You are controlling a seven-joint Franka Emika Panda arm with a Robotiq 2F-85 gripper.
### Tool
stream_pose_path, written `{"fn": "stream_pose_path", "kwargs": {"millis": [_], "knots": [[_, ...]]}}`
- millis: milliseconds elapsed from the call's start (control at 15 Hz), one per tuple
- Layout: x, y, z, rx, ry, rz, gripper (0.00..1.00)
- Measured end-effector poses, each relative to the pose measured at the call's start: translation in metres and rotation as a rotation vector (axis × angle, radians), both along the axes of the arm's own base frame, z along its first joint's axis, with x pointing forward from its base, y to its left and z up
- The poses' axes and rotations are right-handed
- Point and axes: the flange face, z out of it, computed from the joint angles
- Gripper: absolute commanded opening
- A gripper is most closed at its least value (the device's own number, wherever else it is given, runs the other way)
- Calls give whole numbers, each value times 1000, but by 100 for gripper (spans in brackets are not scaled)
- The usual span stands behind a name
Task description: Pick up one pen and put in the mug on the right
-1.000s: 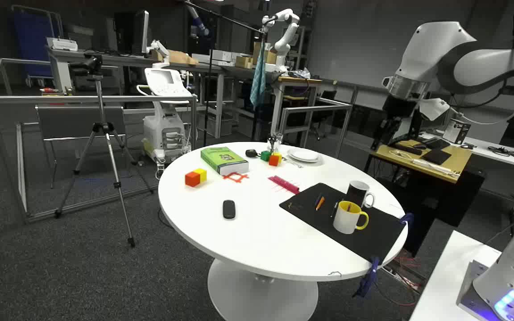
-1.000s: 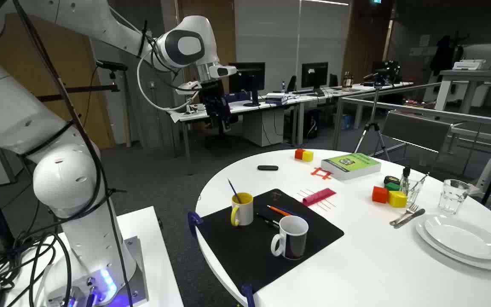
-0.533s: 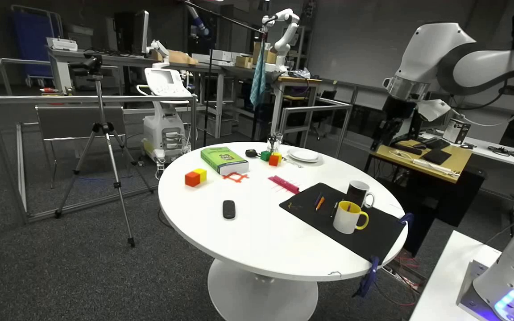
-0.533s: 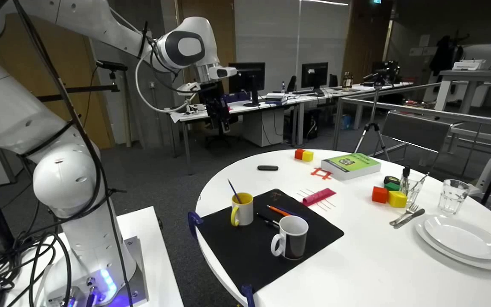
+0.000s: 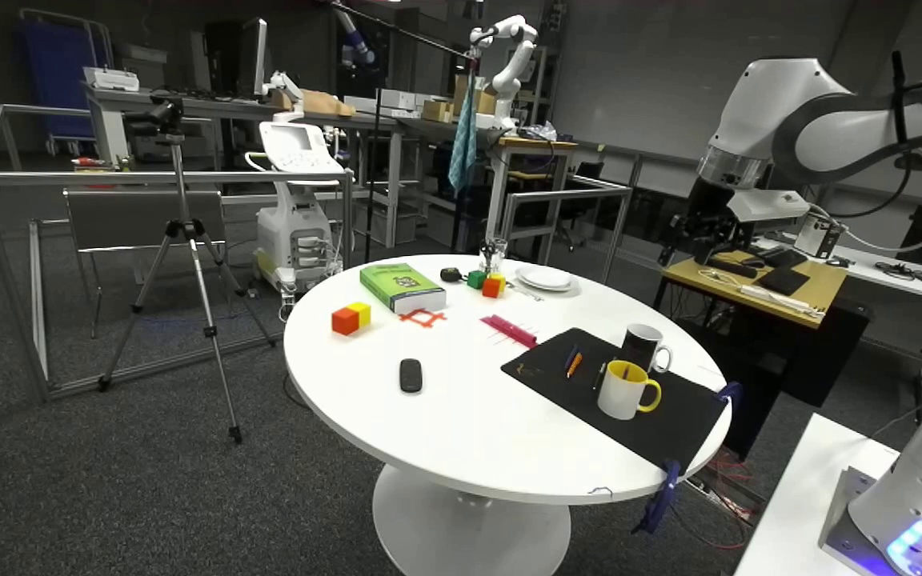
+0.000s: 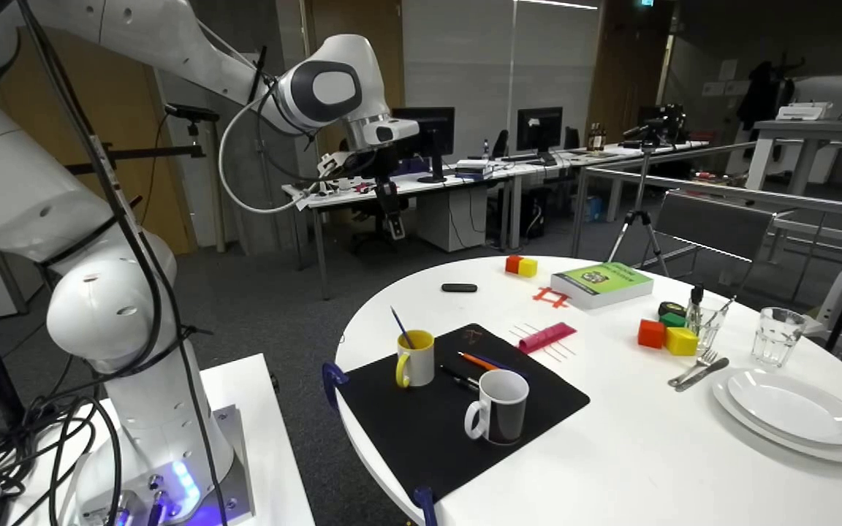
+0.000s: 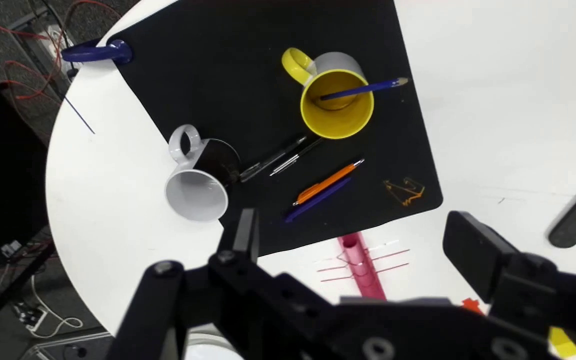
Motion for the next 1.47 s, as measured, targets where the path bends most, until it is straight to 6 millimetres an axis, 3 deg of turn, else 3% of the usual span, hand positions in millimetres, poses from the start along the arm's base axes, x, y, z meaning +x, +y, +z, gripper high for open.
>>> {"fn": "stream_pose_path", "kwargs": {"millis": [600, 1133, 1467], "knots": [[12, -48, -26, 35, -5, -485, 100], [13, -49, -28, 44, 0, -503, 100], [17, -60, -36, 75, -10, -654, 100]]}}
